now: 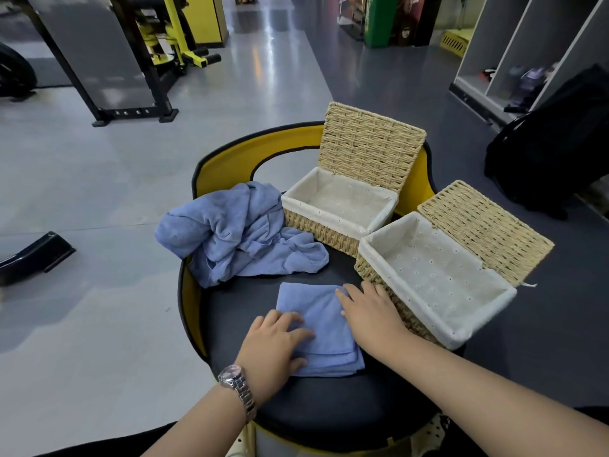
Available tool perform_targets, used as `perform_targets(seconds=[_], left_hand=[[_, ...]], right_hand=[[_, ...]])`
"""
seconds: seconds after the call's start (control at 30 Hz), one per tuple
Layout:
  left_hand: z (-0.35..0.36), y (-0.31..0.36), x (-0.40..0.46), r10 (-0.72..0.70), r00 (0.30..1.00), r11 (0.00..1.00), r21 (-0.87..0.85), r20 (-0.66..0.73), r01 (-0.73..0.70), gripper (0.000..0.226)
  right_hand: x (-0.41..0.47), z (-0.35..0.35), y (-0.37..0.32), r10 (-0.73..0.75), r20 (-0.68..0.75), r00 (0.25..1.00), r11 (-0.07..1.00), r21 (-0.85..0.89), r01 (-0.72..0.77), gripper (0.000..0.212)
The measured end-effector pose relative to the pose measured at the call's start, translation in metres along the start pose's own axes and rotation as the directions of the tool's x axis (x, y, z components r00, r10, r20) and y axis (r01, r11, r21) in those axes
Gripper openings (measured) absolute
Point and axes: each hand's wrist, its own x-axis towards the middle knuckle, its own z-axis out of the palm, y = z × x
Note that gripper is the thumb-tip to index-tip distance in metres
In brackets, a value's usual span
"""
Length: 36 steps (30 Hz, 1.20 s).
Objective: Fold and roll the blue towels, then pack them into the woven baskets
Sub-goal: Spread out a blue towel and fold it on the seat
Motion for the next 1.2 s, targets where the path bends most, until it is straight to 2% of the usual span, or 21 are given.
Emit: perform_targets(seconds=[0.1, 0.17, 0.23, 0.3, 0.37, 0.43, 0.6, 0.7, 0.77, 0.87, 0.97, 1.03, 1.1, 1.2], left_hand=[[-0.001, -0.005, 0.001, 0.001, 1.0, 1.0, -0.027, 0.023, 0.0, 0.046], [-0.004, -0.01, 0.006, -0.037, 0.999, 0.994, -0.106, 0.004, 0.037, 0.037], [-0.009, -0.018, 0.013, -0.139, 0.986, 0.981, -0.152, -0.092, 0.124, 0.029], [-0.011, -0.024, 0.019, -0.283, 0.95, 0.949, -0.181, -0.136, 0.257, 0.032], [-0.009, -0.028, 0.024, -0.389, 0.919, 0.903, -0.221, -0.061, 0.368, 0.041], [-0.006, -0.03, 0.029, -0.441, 0.897, 0.866, -0.257, 0.007, 0.428, 0.043], [0.002, -0.034, 0.039, -0.456, 0.883, 0.825, -0.321, 0.108, 0.465, 0.059], [0.0, -0.038, 0.041, -0.443, 0.872, 0.746, -0.454, 0.209, 0.488, 0.065], [-0.002, -0.041, 0.041, -0.397, 0.89, 0.736, -0.501, 0.224, 0.455, 0.048], [-0.006, -0.043, 0.038, -0.357, 0.916, 0.734, -0.552, 0.182, 0.395, 0.027], [-0.011, -0.042, 0.037, -0.377, 0.925, 0.746, -0.574, 0.057, 0.339, 0.027], [-0.015, -0.04, 0.038, -0.375, 0.925, 0.793, -0.536, -0.056, 0.289, 0.032], [-0.017, -0.039, 0.036, -0.325, 0.935, 0.843, -0.492, -0.143, 0.218, 0.033], [-0.015, -0.039, 0.028, -0.183, 0.966, 0.919, -0.382, -0.181, 0.102, 0.038]], right_hand=[[0.0, 0.004, 0.001, -0.023, -0.013, 1.0, 1.0, 0.019, 0.023, 0.044], [0.003, -0.001, 0.005, 0.035, -0.013, 0.999, 0.996, 0.085, -0.034, 0.043], [0.006, -0.01, 0.01, 0.093, -0.034, 0.995, 0.976, 0.202, -0.085, 0.043], [0.01, -0.015, 0.014, 0.087, -0.02, 0.996, 0.949, 0.307, -0.077, 0.044], [0.011, -0.013, 0.016, 0.068, 0.02, 0.997, 0.92, 0.385, -0.07, 0.045], [0.011, -0.01, 0.016, 0.047, 0.07, 0.996, 0.924, 0.377, -0.07, 0.047], [0.016, -0.004, 0.017, 0.002, 0.139, 0.99, 0.955, 0.294, -0.043, 0.055], [0.019, -0.005, 0.017, -0.006, 0.217, 0.976, 0.927, 0.368, -0.076, 0.049], [0.019, -0.008, 0.018, -0.026, 0.229, 0.973, 0.89, 0.449, -0.082, 0.031], [0.015, -0.015, 0.021, -0.01, 0.163, 0.987, 0.792, 0.603, -0.092, 0.012], [0.011, -0.029, 0.026, 0.041, 0.063, 0.997, 0.705, 0.706, -0.074, 0.016], [0.008, -0.037, 0.029, 0.021, -0.06, 0.998, 0.73, 0.683, 0.025, 0.021], [0.002, -0.04, 0.03, -0.061, -0.165, 0.984, 0.789, 0.596, 0.149, 0.027], [-0.011, -0.036, 0.029, -0.176, -0.223, 0.959, 0.827, 0.495, 0.267, 0.036]])
